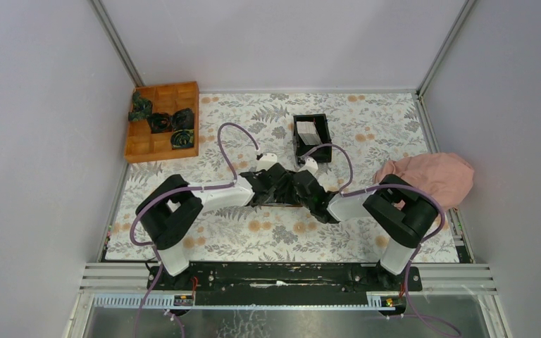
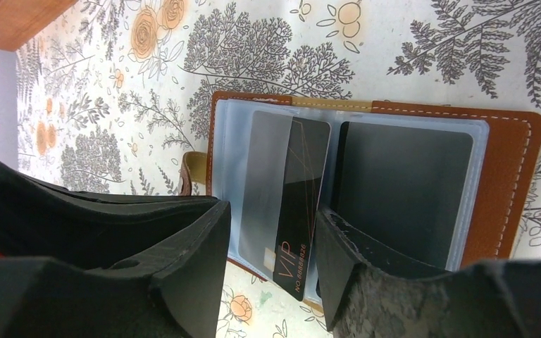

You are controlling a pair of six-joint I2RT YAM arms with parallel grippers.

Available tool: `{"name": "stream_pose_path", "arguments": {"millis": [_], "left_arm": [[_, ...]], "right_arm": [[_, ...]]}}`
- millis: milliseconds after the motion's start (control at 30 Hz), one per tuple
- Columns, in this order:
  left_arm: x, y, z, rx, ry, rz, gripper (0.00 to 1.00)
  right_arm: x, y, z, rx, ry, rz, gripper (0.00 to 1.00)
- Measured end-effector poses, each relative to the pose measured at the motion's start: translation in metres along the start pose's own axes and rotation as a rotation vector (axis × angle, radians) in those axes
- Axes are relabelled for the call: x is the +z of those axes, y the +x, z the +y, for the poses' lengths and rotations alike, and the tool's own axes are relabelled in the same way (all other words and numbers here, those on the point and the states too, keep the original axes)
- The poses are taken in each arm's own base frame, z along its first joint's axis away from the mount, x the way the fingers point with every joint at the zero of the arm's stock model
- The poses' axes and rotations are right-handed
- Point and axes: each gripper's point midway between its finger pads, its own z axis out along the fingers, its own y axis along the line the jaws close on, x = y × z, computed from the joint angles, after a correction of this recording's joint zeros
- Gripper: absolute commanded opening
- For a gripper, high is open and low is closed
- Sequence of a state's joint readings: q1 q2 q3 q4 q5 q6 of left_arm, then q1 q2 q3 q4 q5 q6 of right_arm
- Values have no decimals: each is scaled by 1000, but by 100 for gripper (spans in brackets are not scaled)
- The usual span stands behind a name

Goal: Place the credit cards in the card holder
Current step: Insert the credit card into the card holder.

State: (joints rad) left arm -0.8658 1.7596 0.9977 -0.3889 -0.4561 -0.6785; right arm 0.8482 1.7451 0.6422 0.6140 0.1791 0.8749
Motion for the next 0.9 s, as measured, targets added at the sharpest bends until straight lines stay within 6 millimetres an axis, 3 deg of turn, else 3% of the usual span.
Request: {"name": "stream_pose_path", "arguments": {"millis": [167, 433, 733, 900], "left_arm": [[-1, 0, 1, -19, 24, 7, 0], [-1, -2, 5, -84, 92, 19, 0], [-5, 1, 14, -114, 119, 20, 0], [-17, 6, 24, -119, 108, 11, 2]], "right_arm": [[1, 0, 1, -25, 25, 20, 56], [12, -2, 11, -78, 74, 44, 68], [17, 3, 8, -126, 142, 52, 68], [22, 1, 11, -139, 156, 31, 68]]}}
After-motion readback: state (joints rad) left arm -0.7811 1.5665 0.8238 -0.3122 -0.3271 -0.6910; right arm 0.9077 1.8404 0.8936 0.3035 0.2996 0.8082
